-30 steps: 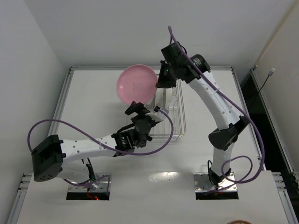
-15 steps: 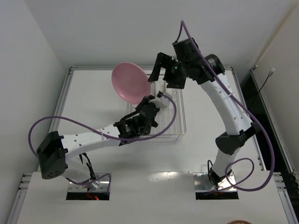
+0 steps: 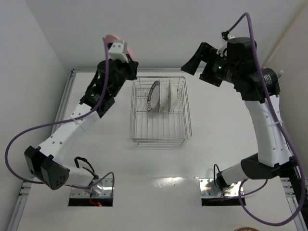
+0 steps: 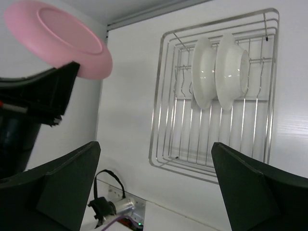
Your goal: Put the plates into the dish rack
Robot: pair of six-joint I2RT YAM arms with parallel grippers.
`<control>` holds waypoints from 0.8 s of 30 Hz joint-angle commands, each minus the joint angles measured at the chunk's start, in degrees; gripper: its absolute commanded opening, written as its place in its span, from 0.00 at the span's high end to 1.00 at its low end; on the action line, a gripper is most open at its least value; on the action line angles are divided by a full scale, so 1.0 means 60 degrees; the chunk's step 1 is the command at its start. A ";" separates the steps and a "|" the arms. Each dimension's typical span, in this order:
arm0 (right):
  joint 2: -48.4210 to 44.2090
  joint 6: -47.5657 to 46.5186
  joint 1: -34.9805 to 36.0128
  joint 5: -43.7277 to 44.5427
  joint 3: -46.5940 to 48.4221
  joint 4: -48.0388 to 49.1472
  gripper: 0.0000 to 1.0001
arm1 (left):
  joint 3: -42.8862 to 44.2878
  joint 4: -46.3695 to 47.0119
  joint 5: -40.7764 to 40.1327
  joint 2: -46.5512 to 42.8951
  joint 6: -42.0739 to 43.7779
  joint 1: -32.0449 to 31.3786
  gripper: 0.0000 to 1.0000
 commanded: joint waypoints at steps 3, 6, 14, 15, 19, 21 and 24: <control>-0.0075 -0.0394 -0.0422 -0.0551 -0.1051 0.0379 0.00 | -0.1137 0.2028 0.5903 0.0495 -0.3222 0.1503 1.00; -0.0179 -0.0511 -0.0656 -0.0755 -0.1329 0.0379 0.00 | -0.1989 0.3043 0.7622 0.0845 -0.4014 0.2060 1.00; -0.0661 -0.0877 -0.1242 -0.1547 -0.2486 0.0790 0.00 | -0.2593 0.3969 0.9797 0.1534 -0.3577 0.2236 1.00; -0.0662 -0.0878 -0.1374 -0.1634 -0.2734 0.0790 0.00 | -0.2593 0.3969 1.0044 0.1680 -0.3576 0.2237 1.00; -0.0837 -0.1082 -0.1610 -0.2001 -0.3073 0.0892 0.00 | -0.2154 0.4131 1.0178 0.2398 -0.3576 0.2237 1.00; -0.0838 -0.1184 -0.1843 -0.2103 -0.3190 0.0892 0.00 | -0.2153 0.4132 1.0266 0.2720 -0.3677 0.2237 1.00; -0.0736 -0.1272 -0.2092 -0.2220 -0.3190 0.0892 0.00 | -0.1758 0.3533 1.0062 0.2970 -0.3182 0.2237 1.00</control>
